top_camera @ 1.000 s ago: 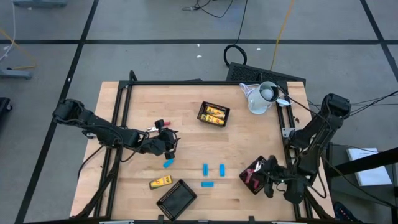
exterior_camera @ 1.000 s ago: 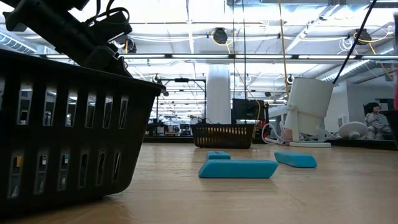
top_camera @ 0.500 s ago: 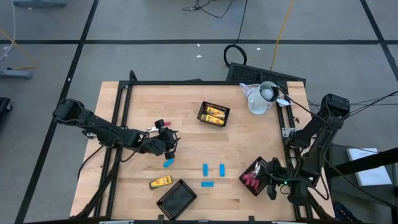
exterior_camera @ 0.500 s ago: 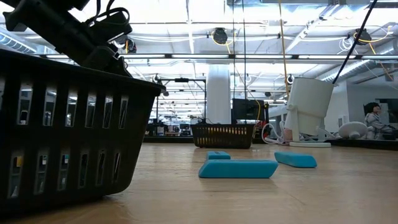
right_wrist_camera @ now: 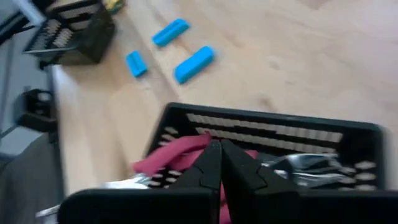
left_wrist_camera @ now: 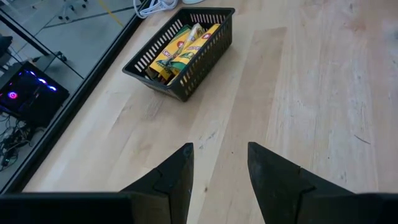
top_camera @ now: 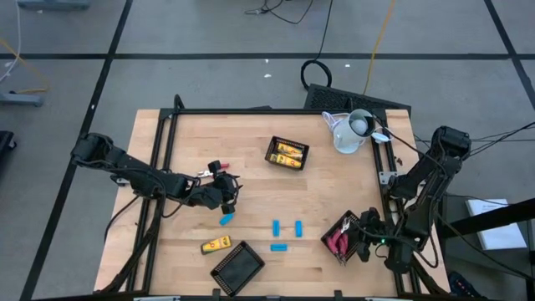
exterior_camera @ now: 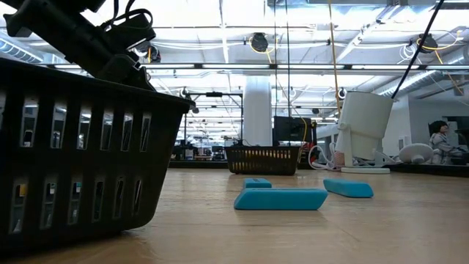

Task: Pick & Place School Supplies
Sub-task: Put the pink hole puncher into the bottom right black bin

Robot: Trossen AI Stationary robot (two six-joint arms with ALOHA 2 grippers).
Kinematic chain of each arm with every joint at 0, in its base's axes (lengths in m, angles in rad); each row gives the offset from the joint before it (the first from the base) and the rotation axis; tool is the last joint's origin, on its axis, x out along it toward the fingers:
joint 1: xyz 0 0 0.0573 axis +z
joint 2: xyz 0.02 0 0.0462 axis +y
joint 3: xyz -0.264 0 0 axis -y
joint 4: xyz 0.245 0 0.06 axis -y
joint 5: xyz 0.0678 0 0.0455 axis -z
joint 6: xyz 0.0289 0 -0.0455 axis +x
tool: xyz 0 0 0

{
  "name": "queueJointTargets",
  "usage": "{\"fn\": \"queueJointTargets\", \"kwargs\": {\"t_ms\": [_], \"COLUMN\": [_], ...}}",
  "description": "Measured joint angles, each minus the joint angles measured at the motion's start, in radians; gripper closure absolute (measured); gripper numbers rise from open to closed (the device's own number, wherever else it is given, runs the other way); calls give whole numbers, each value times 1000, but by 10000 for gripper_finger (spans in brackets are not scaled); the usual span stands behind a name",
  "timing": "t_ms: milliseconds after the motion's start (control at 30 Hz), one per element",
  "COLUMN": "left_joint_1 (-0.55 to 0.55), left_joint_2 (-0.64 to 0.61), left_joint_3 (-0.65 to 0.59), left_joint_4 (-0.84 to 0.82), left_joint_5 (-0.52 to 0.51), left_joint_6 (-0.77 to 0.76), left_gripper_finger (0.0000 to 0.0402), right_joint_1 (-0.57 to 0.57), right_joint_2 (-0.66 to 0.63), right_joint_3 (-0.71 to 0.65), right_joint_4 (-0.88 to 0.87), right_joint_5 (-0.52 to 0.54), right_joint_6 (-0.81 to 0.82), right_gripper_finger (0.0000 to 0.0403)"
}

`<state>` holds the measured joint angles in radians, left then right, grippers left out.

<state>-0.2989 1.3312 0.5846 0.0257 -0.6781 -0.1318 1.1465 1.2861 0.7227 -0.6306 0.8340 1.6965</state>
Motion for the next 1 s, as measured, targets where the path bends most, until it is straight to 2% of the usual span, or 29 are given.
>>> {"fn": "queueJointTargets", "kwargs": {"t_ms": [100, 233, 433, 567, 733, 900, 1000], "left_joint_1": [0, 0, 0, 0, 0, -3, -5], "left_joint_2": [0, 0, 0, 0, 0, 0, 0], "left_joint_3": [0, 0, 0, 0, 0, 0, 0], "left_joint_4": [0, 0, -1, -23, -49, -53, -52], "left_joint_5": [0, 0, 0, -1, 0, 0, 0], "left_joint_6": [1, 2, 6, -4, -28, -29, -27], "left_gripper_finger": [249, 249, 249, 249, 249, 249, 249], "right_joint_1": [0, 0, -19, -28, -26, -25, -25], "right_joint_2": [-2, -24, -31, -27, 40, 183, 262], "right_joint_3": [0, 1, 112, 208, 287, 343, 348], "right_joint_4": [-100, -140, -131, -8, 238, 260, 259], "right_joint_5": [-5, 1, 8, -9, -138, -266, -292], "right_joint_6": [68, 55, -166, -394, -559, -452, -390], "right_gripper_finger": [402, 402, 403, 403, 403, 403, 403]}}
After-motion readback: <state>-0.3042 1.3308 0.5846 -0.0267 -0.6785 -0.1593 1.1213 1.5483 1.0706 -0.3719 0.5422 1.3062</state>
